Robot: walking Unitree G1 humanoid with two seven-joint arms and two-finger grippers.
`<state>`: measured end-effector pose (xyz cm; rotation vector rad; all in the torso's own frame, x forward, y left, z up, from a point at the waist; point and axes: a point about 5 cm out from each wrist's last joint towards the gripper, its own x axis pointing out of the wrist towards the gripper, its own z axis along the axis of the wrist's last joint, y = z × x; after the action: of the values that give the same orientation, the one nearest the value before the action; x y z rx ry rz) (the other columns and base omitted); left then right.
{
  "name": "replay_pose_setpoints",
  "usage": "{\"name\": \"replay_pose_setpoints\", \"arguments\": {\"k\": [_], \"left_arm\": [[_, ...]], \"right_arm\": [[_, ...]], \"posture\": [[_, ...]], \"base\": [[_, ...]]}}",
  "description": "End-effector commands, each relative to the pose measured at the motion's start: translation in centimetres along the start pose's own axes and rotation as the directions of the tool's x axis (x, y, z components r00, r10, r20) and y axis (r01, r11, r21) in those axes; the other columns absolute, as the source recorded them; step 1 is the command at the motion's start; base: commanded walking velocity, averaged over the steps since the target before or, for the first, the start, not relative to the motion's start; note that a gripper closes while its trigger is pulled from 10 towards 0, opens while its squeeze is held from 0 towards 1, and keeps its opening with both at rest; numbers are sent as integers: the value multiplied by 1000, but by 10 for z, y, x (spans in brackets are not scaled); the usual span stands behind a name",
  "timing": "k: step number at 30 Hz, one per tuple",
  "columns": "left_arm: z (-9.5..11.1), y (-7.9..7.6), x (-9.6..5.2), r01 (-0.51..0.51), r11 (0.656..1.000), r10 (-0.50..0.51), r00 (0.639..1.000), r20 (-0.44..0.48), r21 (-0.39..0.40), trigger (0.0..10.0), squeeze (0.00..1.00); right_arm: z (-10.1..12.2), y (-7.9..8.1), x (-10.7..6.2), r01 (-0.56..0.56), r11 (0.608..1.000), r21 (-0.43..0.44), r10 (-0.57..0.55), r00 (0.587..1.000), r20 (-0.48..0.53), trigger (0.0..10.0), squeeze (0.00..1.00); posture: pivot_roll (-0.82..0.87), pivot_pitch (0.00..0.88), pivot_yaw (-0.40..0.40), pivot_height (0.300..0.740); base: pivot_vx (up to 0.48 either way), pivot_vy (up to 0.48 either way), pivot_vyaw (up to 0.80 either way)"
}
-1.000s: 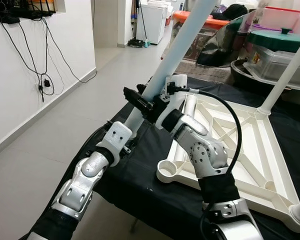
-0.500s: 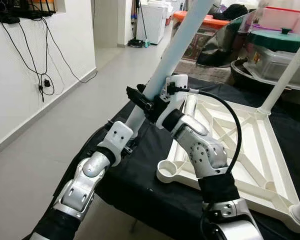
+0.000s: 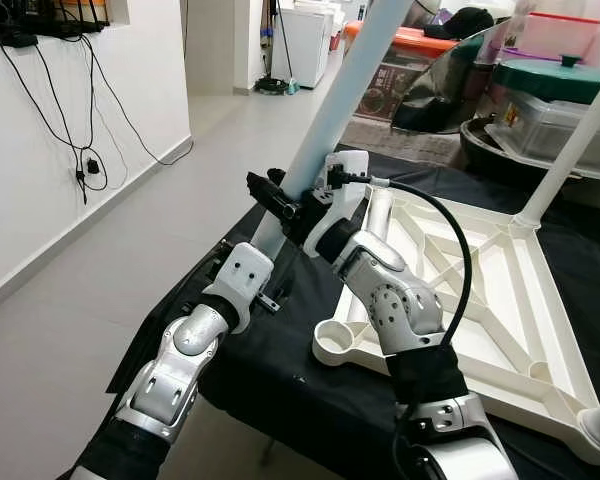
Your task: Building children table
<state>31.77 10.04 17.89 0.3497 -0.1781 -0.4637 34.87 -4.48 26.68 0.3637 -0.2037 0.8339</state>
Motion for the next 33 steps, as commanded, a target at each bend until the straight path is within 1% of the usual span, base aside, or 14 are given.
{"name": "replay_pose_setpoints", "arguments": {"k": [1,4,5,7,8,13,16,19,20,23,25,27,28,33], "left_arm": [[-10,2,-5,0,1000,1,999,-50,27,10000,0],[-14,5,-11,-12,999,14,998,-64,33,10000,0],[-17,7,-18,-33,999,34,997,-76,17,10000,0],[-17,7,-18,-33,999,34,997,-76,17,10000,0],[-23,4,-33,-56,998,54,992,-110,-14,10000,0],[-29,-5,-50,-64,996,56,989,-135,-55,10000,0],[-29,-13,-66,-121,985,104,985,-136,-120,10000,0],[-28,-18,-73,-163,974,141,980,-142,-157,10000,0],[-25,-23,-78,-177,966,150,978,-148,-191,10000,0],[-21,-31,-82,-172,958,141,979,-147,-230,10000,0],[-14,-47,-91,-122,950,86,987,-136,-287,10000,0],[-14,-47,-91,-122,950,86,987,-136,-287,10000,0],[-13,-54,-95,-100,944,58,988,-140,-314,10000,0],[-12,-58,-98,-91,939,44,988,-146,-331,10000,0]], "right_arm": [[12,-3,1,-3,1000,-17,4,999,44,0,0],[17,-9,0,13,1000,-24,-11,998,59,0,0],[24,-18,-2,42,999,-30,-40,996,76,0,0],[24,-18,-2,42,999,-30,-40,996,76,0,0],[35,-34,-8,87,995,-57,-80,991,106,0,0],[44,-49,-15,125,989,-82,-114,985,126,0,0],[44,-68,-27,185,976,-114,-171,978,116,0,0],[40,-76,-36,202,971,-127,-191,977,95,0,0],[36,-79,-42,191,971,-147,-183,981,70,10000,0],[30,-81,-49,159,976,-152,-156,987,29,10000,0],[25,-85,-59,73,990,-123,-77,997,-30,10000,0],[25,-85,-59,73,990,-123,-77,997,-30,10000,0],[25,-86,-65,10,994,-106,-17,998,-58,10000,0],[25,-88,-68,-31,995,-97,24,997,-73,10000,0]], "posture": [[176,0,-106,740],[179,0,-108,740],[183,0,-108,740],[183,0,-108,740],[185,0,-109,740],[187,0,-109,740],[192,0,-114,740],[197,0,-116,740],[201,0,-116,740],[199,3,-113,740],[201,13,-111,740],[201,13,-111,740],[209,22,-106,740],[209,22,-106,740]], "base": [[0,0,0],[0,0,0],[0,0,0],[0,0,0],[0,0,0],[0,0,0],[0,0,0],[0,0,0],[0,0,0],[0,0,0],[0,0,0],[0,0,0],[0,0,0],[0,0,0]]}}
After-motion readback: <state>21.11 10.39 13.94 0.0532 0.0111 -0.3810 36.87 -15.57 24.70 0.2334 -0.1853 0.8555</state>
